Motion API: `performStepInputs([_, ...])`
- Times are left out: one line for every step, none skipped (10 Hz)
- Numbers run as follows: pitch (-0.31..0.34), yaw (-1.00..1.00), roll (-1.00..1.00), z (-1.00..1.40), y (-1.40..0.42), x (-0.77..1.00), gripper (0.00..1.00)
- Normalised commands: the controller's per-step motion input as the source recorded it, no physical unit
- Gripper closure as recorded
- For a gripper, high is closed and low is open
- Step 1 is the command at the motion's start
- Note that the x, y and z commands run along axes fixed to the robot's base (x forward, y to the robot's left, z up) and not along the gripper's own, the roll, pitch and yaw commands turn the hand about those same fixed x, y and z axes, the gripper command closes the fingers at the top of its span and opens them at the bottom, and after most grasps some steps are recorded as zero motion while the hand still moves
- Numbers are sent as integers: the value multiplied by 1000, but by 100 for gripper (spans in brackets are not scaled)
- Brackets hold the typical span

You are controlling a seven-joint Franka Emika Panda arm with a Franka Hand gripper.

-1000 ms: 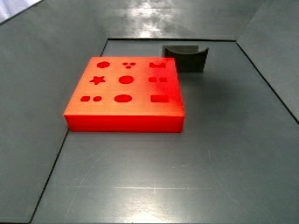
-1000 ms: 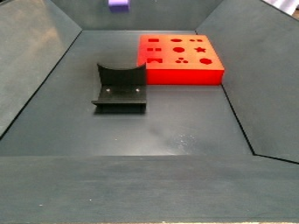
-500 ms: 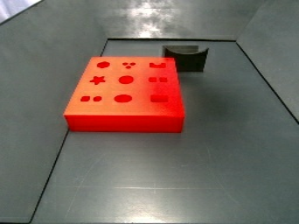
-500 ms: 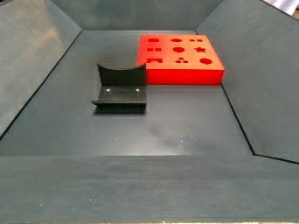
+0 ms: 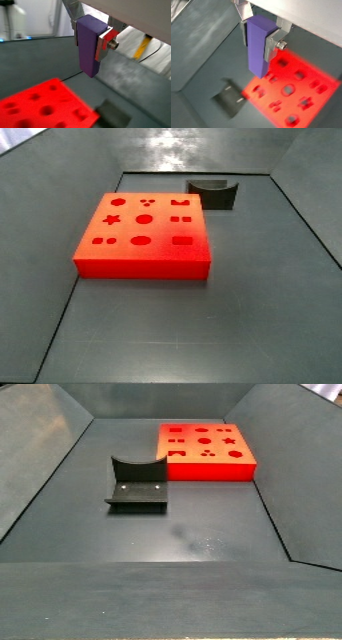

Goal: Pick up the rectangle object. Move up. Place the rectangle object on the fixture. Regrasp the rectangle object. Move to above the board. Insert the rectangle object.
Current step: Move to above the board.

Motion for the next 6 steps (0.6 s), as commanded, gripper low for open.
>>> performStepInputs([-1, 14, -1000, 243, -893, -563, 100])
performStepInputs([-17, 18, -1000, 141, -488, -358, 100])
performStepInputs([-25, 12, -1000, 90, -322, -264, 100])
performStepInputs([-33, 6, -867, 40, -131, -149, 100])
performStepInputs([-37, 6, -712, 34, -91, -121, 100])
performStepInputs([-43, 0, -368, 10, -22, -79, 100])
